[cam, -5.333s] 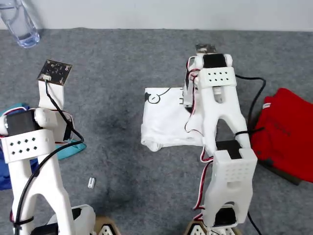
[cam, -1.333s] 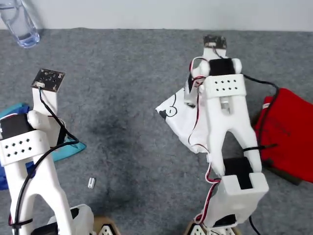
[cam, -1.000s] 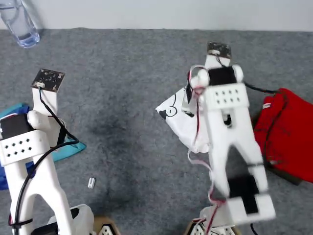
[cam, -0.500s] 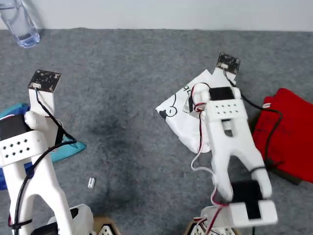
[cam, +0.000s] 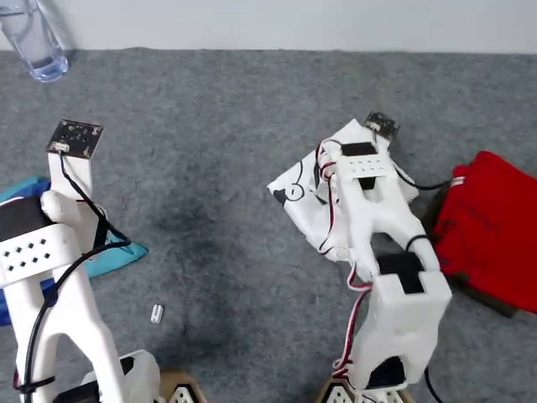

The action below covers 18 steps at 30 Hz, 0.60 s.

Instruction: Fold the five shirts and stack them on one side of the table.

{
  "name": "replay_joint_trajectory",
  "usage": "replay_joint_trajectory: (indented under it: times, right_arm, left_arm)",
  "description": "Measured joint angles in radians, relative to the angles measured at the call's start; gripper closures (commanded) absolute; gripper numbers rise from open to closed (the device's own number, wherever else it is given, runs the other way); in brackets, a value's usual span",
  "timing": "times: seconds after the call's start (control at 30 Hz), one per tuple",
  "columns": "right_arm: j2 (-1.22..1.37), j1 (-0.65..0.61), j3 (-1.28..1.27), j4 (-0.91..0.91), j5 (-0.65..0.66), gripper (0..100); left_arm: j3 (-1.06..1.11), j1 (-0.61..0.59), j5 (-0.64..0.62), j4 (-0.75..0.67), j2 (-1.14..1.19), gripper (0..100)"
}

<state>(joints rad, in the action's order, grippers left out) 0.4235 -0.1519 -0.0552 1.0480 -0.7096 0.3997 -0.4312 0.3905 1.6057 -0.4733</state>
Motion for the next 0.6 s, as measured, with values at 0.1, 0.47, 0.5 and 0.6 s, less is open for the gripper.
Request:
replay_joint_trajectory:
  times: [0.1, 0.47, 0.5, 0.6]
  right_arm:
    - [0.049, -0.002, 0.011, -0.043, 0.000, 59.0]
    - [0.083, 0.035, 0.040, -0.028, 0.018, 97.6]
    - [0.075, 0.040, 0.043, -0.005, 0.041, 98.9]
    - [0.048, 0.043, 0.058, 0.057, 0.109, 98.9]
  left_arm:
    - [0.000, -0.002, 0.000, 0.000, 0.000, 99]
    - [0.000, -0.018, 0.000, 0.000, 0.000, 99]
    - [0.000, -0.018, 0.000, 0.000, 0.000, 99]
    - [0.000, -0.018, 0.000, 0.000, 0.000, 99]
